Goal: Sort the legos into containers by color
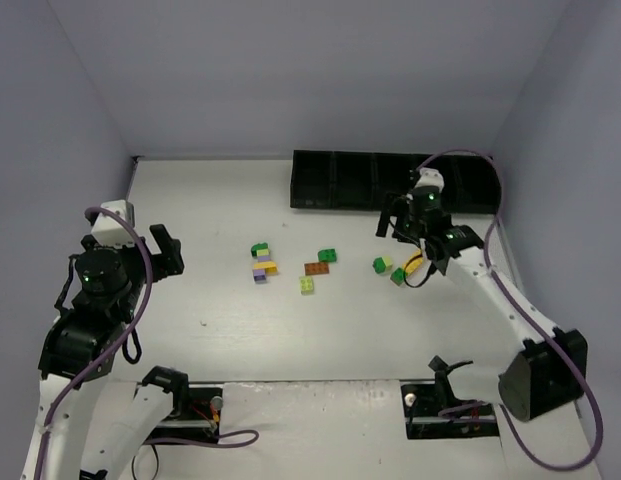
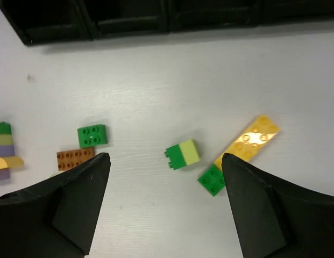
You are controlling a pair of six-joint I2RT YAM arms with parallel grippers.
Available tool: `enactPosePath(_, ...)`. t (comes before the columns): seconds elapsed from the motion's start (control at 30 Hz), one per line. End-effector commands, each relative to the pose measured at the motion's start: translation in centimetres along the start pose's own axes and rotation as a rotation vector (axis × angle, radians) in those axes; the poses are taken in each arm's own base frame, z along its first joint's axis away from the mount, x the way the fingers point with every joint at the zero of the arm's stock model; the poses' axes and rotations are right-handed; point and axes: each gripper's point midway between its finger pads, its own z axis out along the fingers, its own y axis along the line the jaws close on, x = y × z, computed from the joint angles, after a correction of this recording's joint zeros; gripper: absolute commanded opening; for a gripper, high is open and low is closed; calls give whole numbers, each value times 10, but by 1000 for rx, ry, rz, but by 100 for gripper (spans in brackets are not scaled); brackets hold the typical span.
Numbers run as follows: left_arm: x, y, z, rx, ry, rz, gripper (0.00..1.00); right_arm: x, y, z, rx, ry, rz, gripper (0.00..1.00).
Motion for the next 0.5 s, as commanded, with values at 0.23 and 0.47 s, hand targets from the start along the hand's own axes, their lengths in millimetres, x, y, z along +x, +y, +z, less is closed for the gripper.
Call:
enactPosePath(0.23,18,2,2,-20,79,-2,81,51,96,62,-94,145,10,89)
enactPosePath(0.47,35,7,-2,-31,124,10,81,87,135,102,-110,244,-38,87)
